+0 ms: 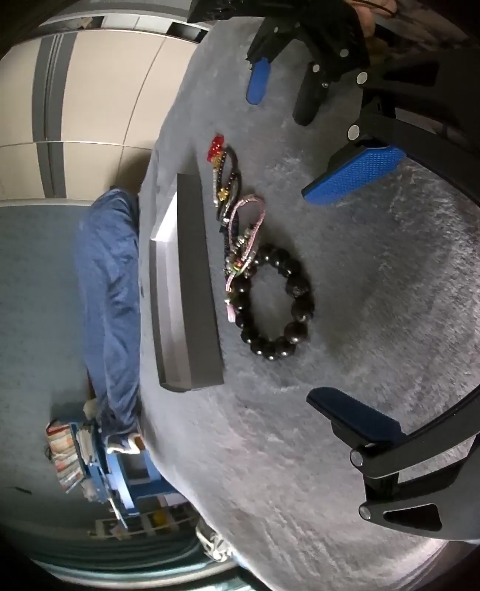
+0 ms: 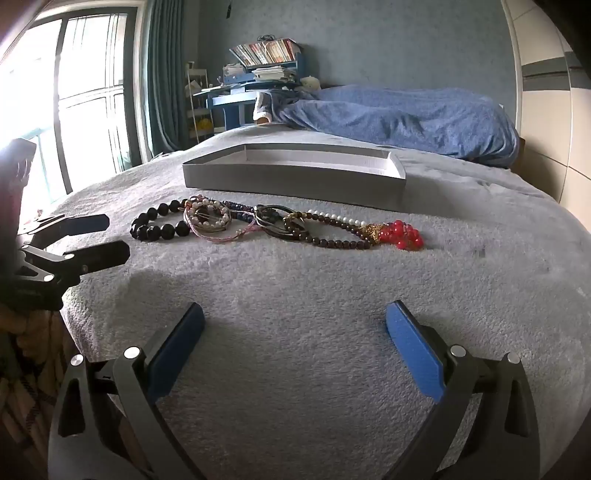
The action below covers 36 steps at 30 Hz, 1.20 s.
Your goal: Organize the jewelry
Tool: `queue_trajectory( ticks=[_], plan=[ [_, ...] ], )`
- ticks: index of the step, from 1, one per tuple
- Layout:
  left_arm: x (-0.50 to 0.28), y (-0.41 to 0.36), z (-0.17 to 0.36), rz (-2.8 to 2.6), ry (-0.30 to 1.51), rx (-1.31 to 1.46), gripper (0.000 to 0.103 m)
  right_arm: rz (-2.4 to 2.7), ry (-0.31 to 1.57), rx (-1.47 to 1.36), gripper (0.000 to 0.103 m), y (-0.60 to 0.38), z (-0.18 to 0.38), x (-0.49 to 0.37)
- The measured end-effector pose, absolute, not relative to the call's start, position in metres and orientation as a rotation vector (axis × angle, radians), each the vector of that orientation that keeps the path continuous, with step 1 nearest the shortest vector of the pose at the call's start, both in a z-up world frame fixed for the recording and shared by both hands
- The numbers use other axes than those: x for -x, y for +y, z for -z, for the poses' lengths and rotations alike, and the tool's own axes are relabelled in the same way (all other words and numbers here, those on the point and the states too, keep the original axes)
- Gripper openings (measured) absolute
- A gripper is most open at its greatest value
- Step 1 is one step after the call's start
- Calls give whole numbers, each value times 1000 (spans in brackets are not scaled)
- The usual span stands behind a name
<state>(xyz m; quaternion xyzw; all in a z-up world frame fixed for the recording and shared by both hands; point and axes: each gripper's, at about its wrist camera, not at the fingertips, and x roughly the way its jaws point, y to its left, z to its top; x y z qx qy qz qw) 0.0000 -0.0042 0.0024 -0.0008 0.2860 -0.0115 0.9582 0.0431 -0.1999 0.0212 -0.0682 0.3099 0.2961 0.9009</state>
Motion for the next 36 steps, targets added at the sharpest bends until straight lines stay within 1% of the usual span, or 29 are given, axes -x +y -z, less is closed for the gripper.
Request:
queue_trajectory(
  ticks=[18,26,36],
  plan=[
    [-5,-4,3,18,578,8,98,-612,639,140,98,-201,-22,-43],
    [-1,-3,-1,18,530,13,98,-612,614,124,98,-207,-18,-36],
    [2,-3,-4,17,494,14,98,-604,592,94,98,-215,-30,-36]
  ],
)
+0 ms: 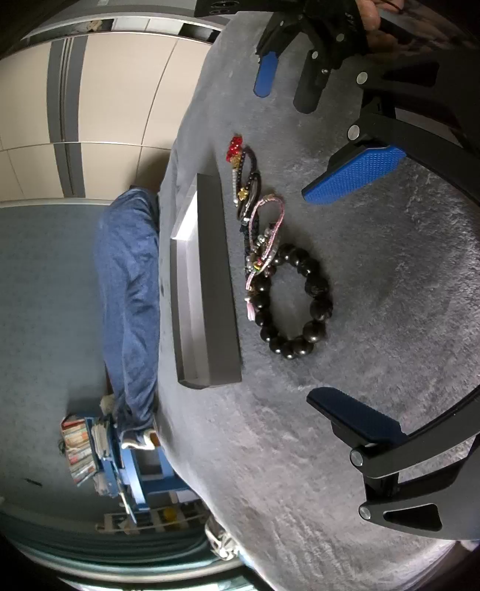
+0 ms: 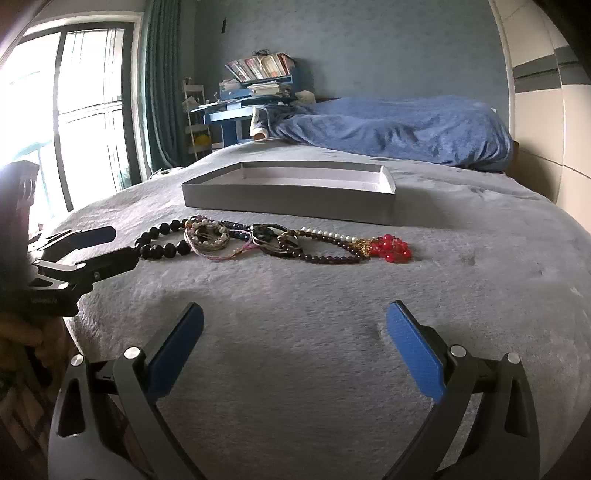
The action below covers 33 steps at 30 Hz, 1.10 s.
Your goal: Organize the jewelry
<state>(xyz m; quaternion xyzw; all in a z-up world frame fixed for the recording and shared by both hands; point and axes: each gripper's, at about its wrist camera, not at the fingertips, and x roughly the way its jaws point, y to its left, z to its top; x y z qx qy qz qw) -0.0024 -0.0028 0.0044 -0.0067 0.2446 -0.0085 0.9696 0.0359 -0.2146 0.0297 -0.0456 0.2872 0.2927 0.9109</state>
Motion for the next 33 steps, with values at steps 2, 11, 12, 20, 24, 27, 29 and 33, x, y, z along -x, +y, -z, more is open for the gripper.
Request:
queue_trajectory(
  ticks=[2,11,12,20,24,27,29,33],
  plan=[
    [3,-3,-5,18,492,13,98,-604,594,95,98,-214,-29,-36],
    [3,-3,-5,17,493,13,98,-605,598,103,98,-211,-29,-37],
    [3,-3,-5,17,492,13,98,-605,597,103,98,-211,-29,-37],
    [2,-3,-5,15,494,11,98,-604,597,98,98,-211,-28,-38],
    [3,-3,-5,17,493,12,98,-603,598,91,98,-212,-29,-39],
    [4,-3,-4,14,495,10,98,-603,597,91,98,-213,-29,-39],
    [4,-2,-4,12,497,8,98,-603,597,92,98,-213,-29,-39],
    [4,-2,-4,11,497,8,98,-602,596,89,98,-213,-29,-39]
  ],
)
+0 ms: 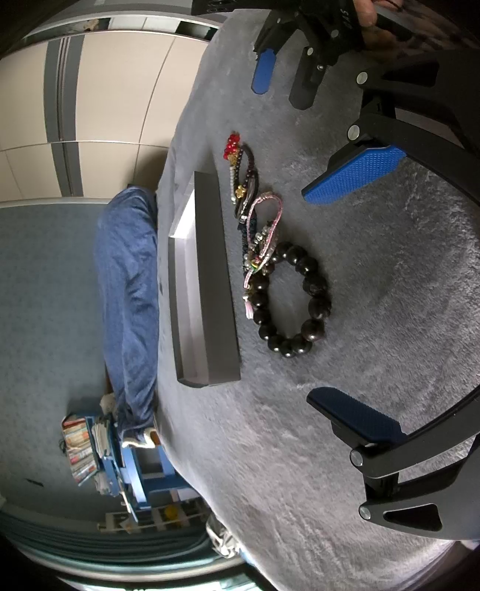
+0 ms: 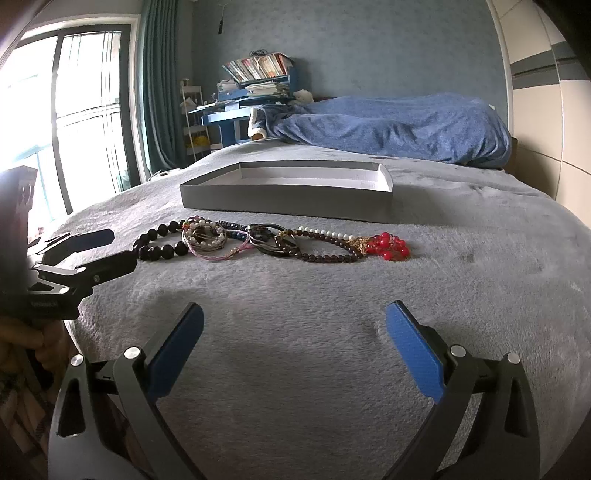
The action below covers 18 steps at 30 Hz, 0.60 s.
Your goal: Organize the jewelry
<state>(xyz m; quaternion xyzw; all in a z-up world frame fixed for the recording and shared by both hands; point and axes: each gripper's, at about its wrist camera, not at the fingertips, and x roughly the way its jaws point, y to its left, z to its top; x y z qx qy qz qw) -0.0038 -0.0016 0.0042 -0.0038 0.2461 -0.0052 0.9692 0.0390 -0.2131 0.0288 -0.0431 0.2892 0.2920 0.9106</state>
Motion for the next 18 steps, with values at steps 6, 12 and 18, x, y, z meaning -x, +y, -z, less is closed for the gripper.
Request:
queue_trajectory(
  ticks=[6,12,18],
  plan=[
    [3,-2,-4,11,497,8,98,-603,595,88,98,-213,-30,-39],
    [4,-1,-6,7,488,9,98,-603,595,85,98,-214,-30,-39],
    [3,4,-14,-10,479,5,98,-600,592,69,98,-215,-33,-39]
  ],
)
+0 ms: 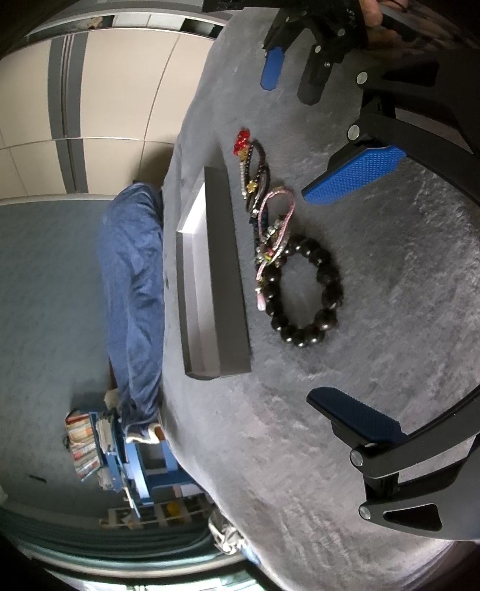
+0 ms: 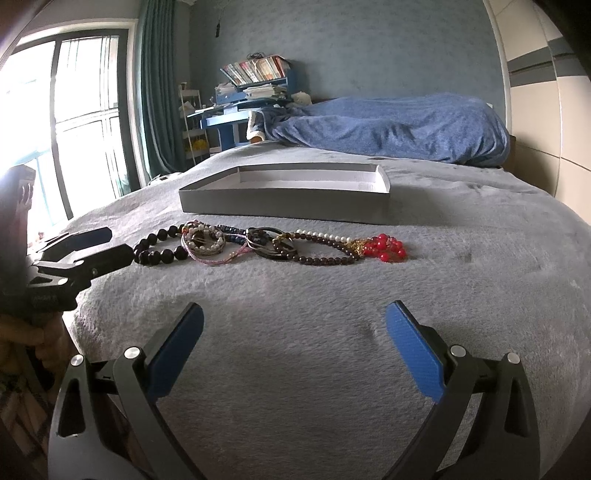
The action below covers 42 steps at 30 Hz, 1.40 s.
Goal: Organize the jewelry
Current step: 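Close the right gripper on the red bead necklace while the left gripper approaches the pearl strand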
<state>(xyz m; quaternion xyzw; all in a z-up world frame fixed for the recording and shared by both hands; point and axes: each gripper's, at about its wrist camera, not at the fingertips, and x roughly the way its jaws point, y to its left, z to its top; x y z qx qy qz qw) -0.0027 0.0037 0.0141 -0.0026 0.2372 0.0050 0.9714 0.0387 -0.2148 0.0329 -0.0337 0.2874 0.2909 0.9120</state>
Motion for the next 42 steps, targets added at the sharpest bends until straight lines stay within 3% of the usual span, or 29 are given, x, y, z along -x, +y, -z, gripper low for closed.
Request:
queue_trajectory(
  ticks=[10,18,22,24,29,40,42],
  plan=[
    [-7,-2,-27,50,498,-7,95,-590,585,40,98,-218,-40,-42],
    [-23,0,-28,97,570,25,67,-565,634,8,98,-227,-51,-60],
    [-34,-2,-31,107,591,40,61,-536,628,10,97,-233,-57,-68],
    [-41,-3,-31,112,611,54,52,-530,641,12,96,-235,-57,-72],
    [-53,-8,-32,114,639,68,41,-518,683,25,81,-237,-58,-90],
    [-53,-22,-37,150,638,52,41,-465,807,23,70,-238,-53,-149],
    [-55,-25,-38,152,641,44,45,-469,840,32,69,-234,-50,-160]
  ],
)
